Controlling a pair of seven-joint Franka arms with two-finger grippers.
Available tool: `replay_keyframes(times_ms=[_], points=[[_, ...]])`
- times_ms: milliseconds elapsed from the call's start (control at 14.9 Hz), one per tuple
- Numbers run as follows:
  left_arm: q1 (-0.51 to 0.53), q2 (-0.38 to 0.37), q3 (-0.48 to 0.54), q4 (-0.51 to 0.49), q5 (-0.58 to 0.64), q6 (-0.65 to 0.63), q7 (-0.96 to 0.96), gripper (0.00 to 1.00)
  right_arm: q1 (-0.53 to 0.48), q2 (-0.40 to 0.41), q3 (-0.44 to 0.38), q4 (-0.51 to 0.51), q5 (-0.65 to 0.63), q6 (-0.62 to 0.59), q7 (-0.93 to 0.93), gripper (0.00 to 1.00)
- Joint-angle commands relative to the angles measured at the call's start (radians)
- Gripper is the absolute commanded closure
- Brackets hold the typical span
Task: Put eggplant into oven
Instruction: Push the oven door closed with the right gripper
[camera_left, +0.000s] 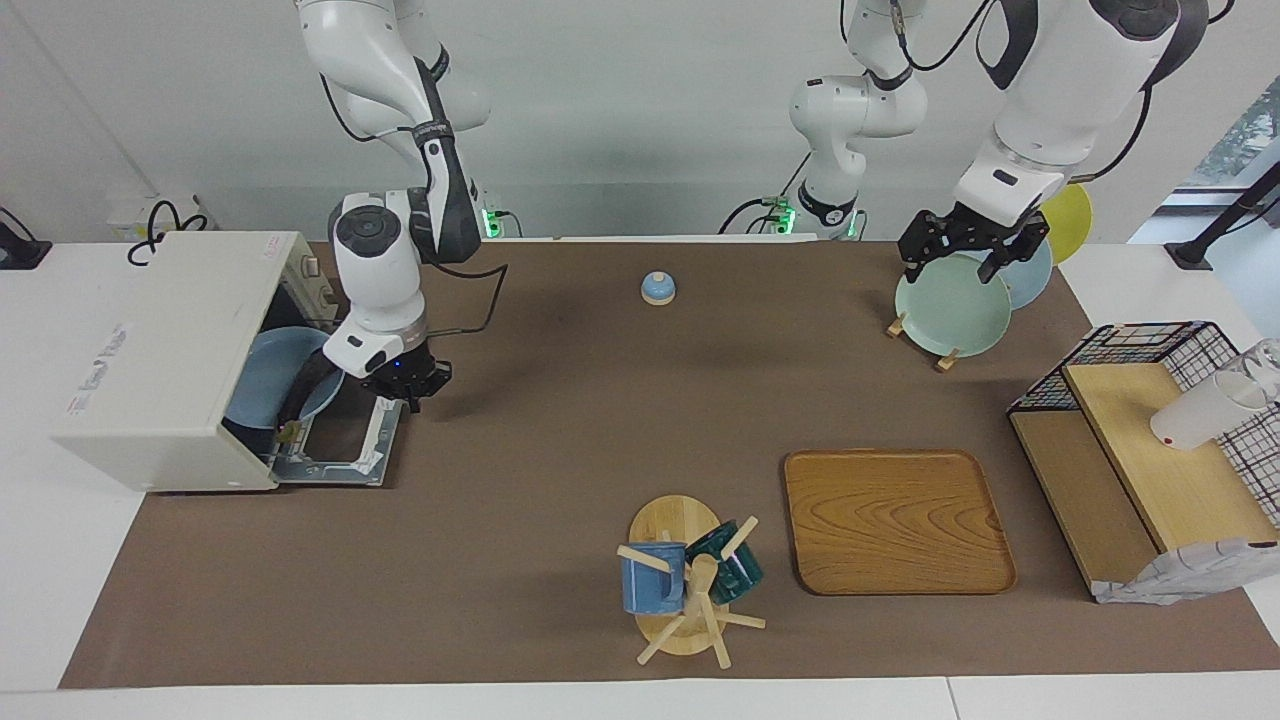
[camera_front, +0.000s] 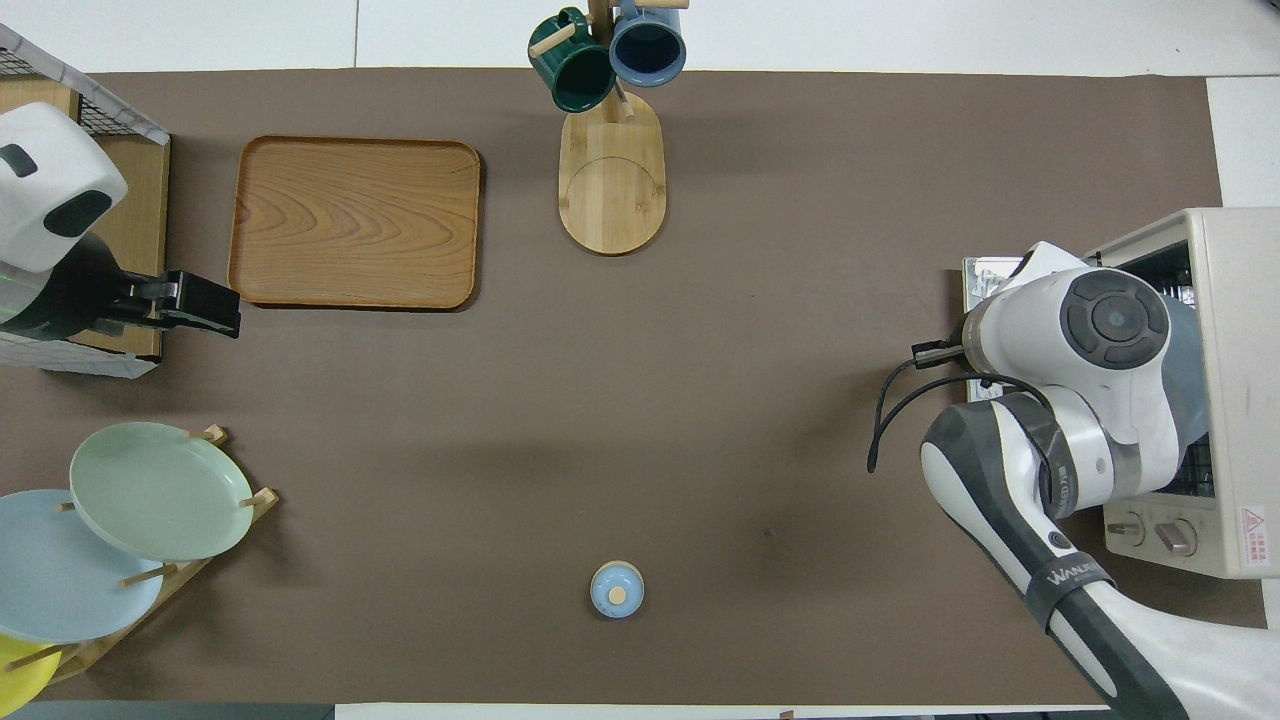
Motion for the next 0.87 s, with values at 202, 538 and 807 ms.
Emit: replay_keyframes(times_ms=[202, 538, 807], points=[[0.029, -0.026, -0.007, -0.023, -0.001, 0.005, 0.002, 0.0, -0.038, 0.016, 0.004, -0.039, 0.019, 0.033, 0.002, 1.0], [0.029, -0.026, -0.007, -0.023, -0.001, 0.005, 0.002, 0.0, -0.042, 0.047, 0.004, -0.039, 0.019, 0.039, 0.006, 1.0], [0.03, -0.026, -0.007, -0.023, -0.001, 0.005, 0.004, 0.0, -0.044, 0.047, 0.004, -0.042, 0.019, 0.048, 0.003, 1.0]])
